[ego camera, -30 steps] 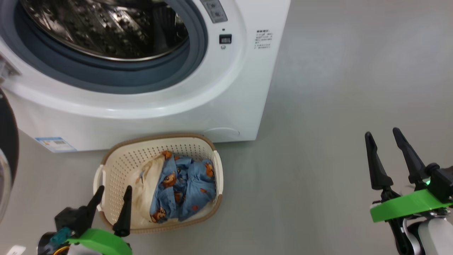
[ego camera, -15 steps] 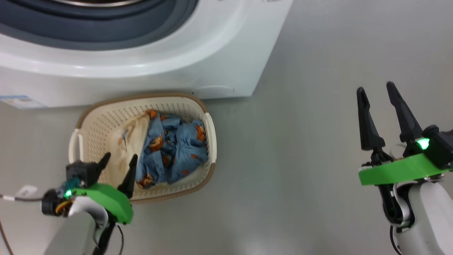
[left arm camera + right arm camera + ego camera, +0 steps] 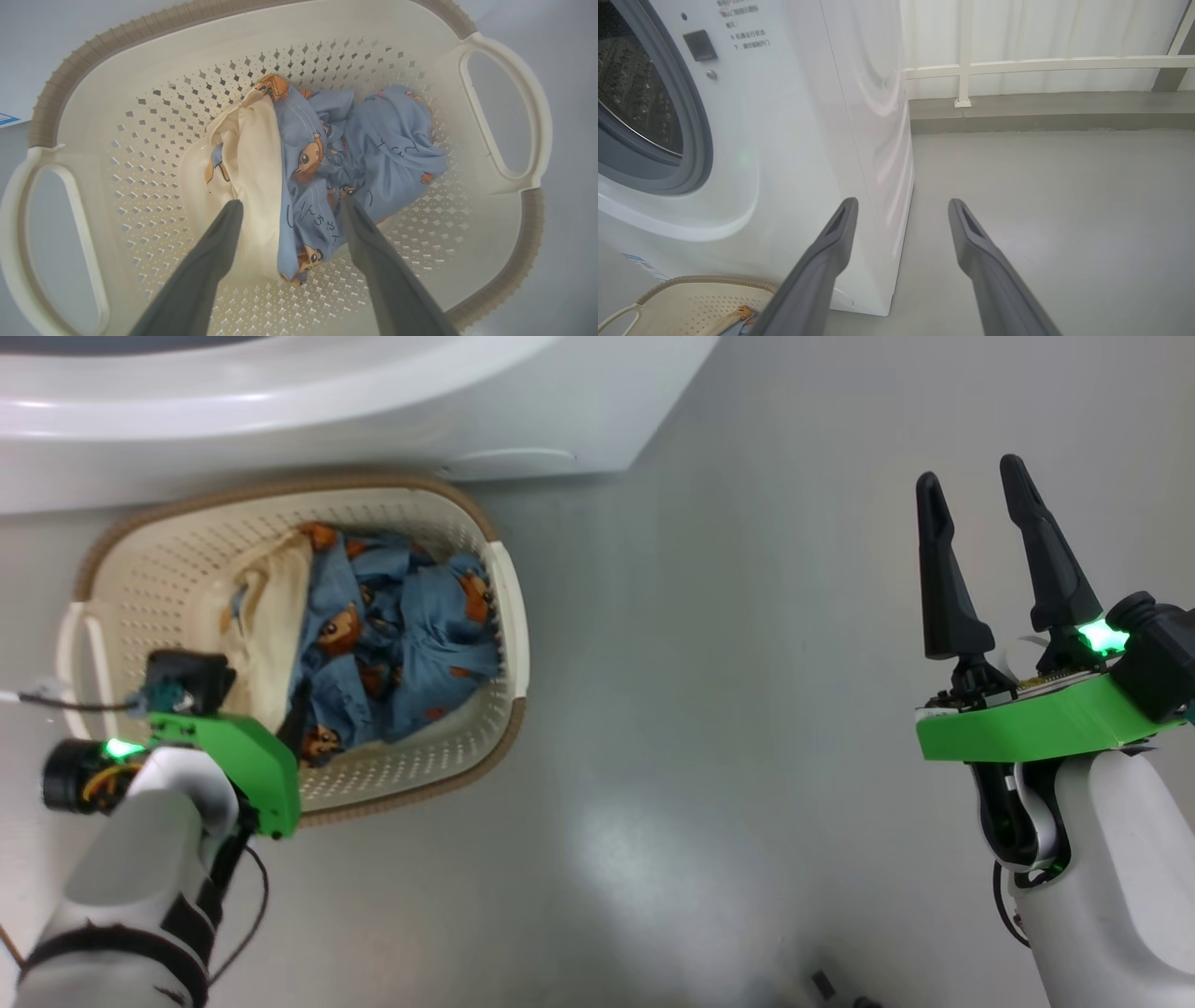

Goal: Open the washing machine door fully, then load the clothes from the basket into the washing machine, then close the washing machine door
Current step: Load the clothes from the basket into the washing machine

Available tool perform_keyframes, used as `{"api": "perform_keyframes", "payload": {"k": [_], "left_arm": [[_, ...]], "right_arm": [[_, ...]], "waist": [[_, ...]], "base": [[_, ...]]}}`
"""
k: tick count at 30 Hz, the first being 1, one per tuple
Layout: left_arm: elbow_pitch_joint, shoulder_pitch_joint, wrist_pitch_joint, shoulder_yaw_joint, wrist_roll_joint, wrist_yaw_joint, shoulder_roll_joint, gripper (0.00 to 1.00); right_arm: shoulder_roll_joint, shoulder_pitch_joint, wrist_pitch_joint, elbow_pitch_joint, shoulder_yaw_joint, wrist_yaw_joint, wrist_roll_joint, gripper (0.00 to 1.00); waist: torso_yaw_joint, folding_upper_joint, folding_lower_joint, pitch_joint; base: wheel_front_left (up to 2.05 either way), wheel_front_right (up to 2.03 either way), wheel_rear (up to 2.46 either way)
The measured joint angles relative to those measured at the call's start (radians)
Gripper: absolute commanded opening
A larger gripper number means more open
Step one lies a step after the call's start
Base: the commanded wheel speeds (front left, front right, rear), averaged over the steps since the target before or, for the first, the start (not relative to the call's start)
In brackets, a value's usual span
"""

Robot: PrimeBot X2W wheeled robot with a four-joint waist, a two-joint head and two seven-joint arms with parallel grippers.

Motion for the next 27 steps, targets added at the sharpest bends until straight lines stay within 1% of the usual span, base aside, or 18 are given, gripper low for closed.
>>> {"api": "perform_keyframes", "payload": {"k": [4,6,12,17,23,25,27], "left_arm": [[0.024,-0.052,0.050,-0.005,0.002,0.000,0.020,1.00],[0.033,-0.075,0.095,-0.009,0.002,0.001,0.032,1.00],[0.047,-0.106,0.166,-0.020,0.007,0.031,0.063,1.00],[0.050,-0.144,0.201,-0.030,0.008,0.063,0.086,1.00],[0.051,-0.154,0.237,-0.039,0.014,0.081,0.102,1.00],[0.052,-0.157,0.245,-0.042,0.015,0.095,0.108,1.00],[0.053,-0.165,0.252,-0.044,0.015,0.097,0.114,1.00]], "right_arm": [[0.014,-0.012,0.000,-0.006,0.001,0.000,0.000,1.00],[0.026,-0.031,0.000,-0.007,0.005,0.000,0.000,1.00],[0.035,-0.054,0.000,-0.016,0.010,0.000,0.000,1.00],[0.051,-0.071,0.000,-0.027,0.024,0.000,0.000,1.00],[0.056,-0.080,0.000,-0.038,0.038,0.000,0.000,1.00],[0.057,-0.087,0.000,-0.043,0.041,0.000,0.000,1.00],[0.058,-0.088,0.000,-0.046,0.045,0.000,0.000,1.00]], "waist": [[-0.020,0.0000,0.0000,0.049],[-0.037,0.0000,0.0001,0.083],[-0.071,0.0000,0.0000,0.139],[-0.098,0.0000,0.0000,0.174],[-0.125,0.0000,-0.0001,0.199],[-0.132,0.0000,-0.0001,0.205],[-0.138,0.0000,-0.0001,0.211]], "base": [[0.00,0.00,0.00],[0.00,0.00,0.00],[0.00,0.00,0.00],[0.00,0.00,0.00],[0.00,0.00,0.00],[0.00,0.00,0.00],[0.00,0.00,0.00]]}}
